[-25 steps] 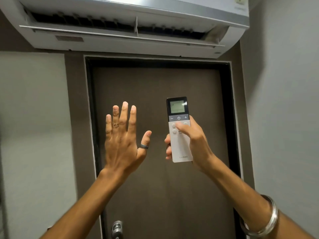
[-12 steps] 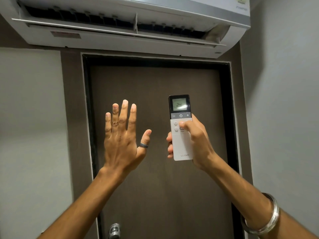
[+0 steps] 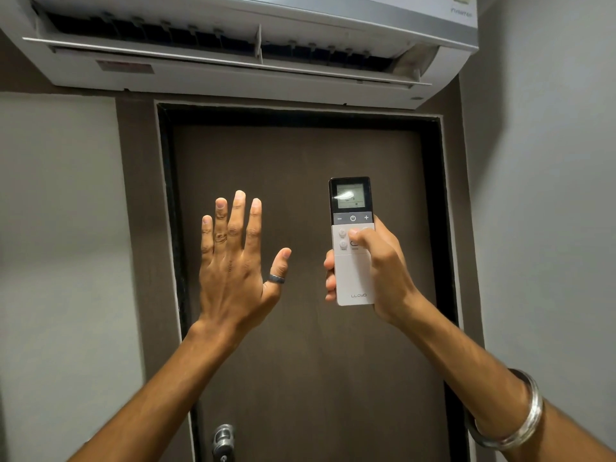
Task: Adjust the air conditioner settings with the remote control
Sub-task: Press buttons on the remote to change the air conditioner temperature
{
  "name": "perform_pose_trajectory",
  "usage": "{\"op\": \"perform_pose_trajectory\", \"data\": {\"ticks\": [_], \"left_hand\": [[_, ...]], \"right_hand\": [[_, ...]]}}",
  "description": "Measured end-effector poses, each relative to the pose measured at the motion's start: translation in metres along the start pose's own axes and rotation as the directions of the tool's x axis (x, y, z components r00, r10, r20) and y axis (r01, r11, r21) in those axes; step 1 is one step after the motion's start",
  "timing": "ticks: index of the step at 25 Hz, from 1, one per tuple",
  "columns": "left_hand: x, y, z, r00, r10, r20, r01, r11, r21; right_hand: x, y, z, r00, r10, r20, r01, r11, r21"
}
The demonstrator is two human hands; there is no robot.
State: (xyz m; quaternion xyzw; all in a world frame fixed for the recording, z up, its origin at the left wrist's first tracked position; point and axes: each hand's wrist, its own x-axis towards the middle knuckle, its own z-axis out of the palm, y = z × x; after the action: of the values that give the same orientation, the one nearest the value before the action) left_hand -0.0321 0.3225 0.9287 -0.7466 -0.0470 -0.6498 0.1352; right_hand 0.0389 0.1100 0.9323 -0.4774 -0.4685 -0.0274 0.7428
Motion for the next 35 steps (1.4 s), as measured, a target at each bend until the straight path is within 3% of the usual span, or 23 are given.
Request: {"op": "perform_pose_trajectory", "data": {"ticks": [35], "left_hand": [[-0.005,0.011,-0.011,1.000,0.002,0.027,-0.002,1.000,-0.013]], "right_hand": [[-0.023,-0.009,-0.003,0.999,0.047,-0.001,-0.047,0.999,-0.018]]}}
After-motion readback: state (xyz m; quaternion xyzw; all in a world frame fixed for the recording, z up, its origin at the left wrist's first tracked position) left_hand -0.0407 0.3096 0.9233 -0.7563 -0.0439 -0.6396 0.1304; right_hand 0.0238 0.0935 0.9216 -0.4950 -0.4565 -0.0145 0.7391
